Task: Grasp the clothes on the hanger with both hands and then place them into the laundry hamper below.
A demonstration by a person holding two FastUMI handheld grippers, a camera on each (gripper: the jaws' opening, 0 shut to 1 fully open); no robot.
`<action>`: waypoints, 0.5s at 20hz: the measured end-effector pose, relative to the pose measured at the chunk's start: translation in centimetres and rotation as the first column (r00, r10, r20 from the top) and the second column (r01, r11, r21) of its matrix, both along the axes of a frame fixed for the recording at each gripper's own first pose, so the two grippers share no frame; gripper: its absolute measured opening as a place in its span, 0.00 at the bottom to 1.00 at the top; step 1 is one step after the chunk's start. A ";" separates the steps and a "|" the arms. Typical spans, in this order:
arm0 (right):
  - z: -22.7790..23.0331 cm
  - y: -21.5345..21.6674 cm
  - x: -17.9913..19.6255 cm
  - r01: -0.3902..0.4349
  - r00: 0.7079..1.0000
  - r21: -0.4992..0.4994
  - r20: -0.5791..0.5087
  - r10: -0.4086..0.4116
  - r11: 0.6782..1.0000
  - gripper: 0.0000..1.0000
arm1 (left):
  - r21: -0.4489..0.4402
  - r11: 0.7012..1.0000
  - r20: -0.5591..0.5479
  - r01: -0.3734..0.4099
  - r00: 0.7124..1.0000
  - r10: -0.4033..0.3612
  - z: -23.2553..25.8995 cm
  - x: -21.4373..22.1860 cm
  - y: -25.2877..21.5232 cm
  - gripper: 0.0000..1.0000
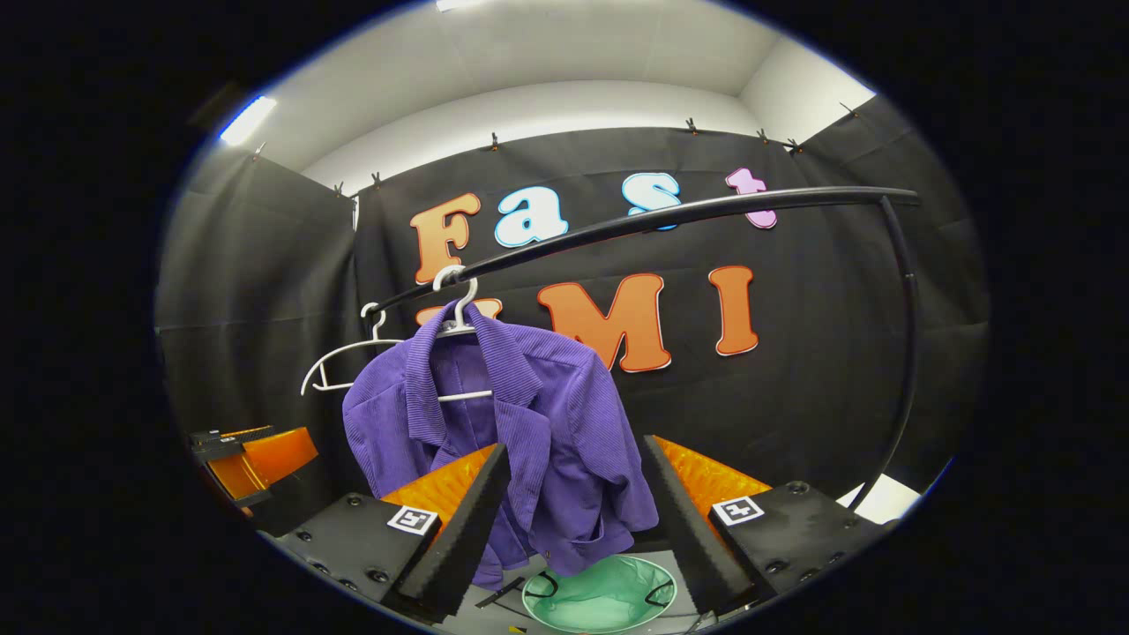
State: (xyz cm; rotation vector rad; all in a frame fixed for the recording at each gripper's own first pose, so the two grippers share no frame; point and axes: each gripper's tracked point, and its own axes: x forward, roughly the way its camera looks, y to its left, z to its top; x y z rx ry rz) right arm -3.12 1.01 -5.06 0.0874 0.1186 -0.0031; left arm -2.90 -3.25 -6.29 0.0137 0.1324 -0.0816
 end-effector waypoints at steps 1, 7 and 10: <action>-0.4 0.4 0.4 -0.009 1.000 0.007 -0.001 0.009 1.000 0.98 | 0.002 1.000 -0.002 -0.001 1.000 0.001 -0.2 0.2 0.0 0.95; -3.9 2.6 4.1 -0.075 0.997 0.002 -0.025 0.075 0.997 0.98 | 0.023 1.000 0.016 -0.018 1.000 0.018 -2.3 3.1 -0.3 0.95; -5.7 3.3 6.3 -0.092 0.995 0.011 -0.048 0.092 0.996 0.98 | 0.024 0.999 0.007 -0.024 1.000 0.024 -4.1 4.7 -0.6 0.95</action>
